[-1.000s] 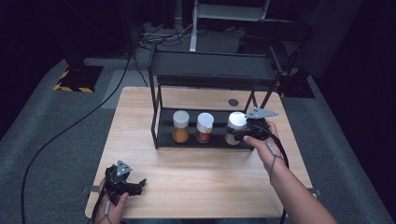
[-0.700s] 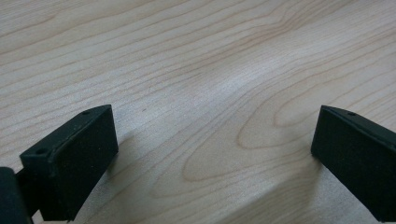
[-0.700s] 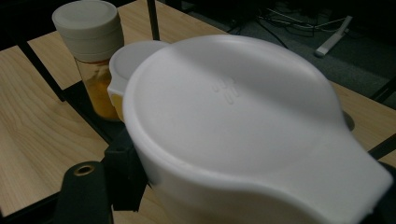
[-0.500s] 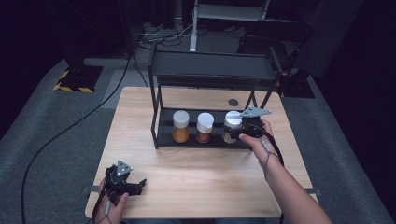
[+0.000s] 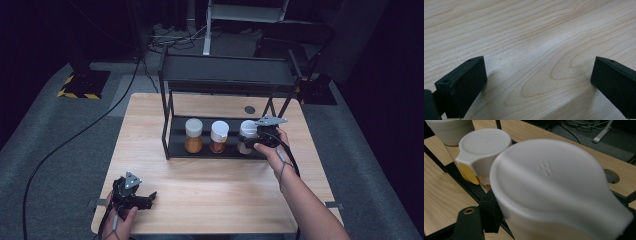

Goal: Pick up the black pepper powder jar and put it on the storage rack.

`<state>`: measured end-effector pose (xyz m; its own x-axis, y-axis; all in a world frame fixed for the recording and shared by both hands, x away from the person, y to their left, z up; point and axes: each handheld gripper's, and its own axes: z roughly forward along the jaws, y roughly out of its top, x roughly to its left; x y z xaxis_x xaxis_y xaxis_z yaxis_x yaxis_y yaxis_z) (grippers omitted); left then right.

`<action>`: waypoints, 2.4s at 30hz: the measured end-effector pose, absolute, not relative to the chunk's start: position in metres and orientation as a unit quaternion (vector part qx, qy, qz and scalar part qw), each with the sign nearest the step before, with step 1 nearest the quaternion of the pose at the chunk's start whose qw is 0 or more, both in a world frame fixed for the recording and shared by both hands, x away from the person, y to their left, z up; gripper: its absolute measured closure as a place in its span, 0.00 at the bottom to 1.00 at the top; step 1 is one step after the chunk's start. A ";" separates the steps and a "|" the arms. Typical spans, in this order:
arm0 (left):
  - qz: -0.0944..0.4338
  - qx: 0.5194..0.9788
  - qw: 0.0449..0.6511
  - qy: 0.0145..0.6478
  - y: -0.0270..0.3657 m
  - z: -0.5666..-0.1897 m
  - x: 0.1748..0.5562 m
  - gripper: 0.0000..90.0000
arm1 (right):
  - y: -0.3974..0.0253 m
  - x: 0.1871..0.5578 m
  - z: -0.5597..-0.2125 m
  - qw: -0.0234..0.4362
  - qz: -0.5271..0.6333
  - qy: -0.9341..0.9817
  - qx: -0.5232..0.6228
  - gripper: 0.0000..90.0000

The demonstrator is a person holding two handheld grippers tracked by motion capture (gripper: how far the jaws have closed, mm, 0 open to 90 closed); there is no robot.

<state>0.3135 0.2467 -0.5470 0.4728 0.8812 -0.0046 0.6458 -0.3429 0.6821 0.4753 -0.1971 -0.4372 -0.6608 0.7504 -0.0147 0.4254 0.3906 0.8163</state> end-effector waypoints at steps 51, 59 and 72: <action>0.186 0.798 0.315 0.478 0.247 -0.547 0.313 0.00 | -0.185 0.494 -0.461 0.181 0.399 0.815 0.379 0.34; 0.186 0.799 0.316 0.478 0.247 -0.547 0.313 0.00 | -0.187 0.494 -0.461 0.176 0.395 0.814 0.387 0.33; 0.186 0.799 0.315 0.478 0.247 -0.547 0.313 0.00 | -0.191 0.491 -0.452 0.175 0.406 0.809 0.386 0.22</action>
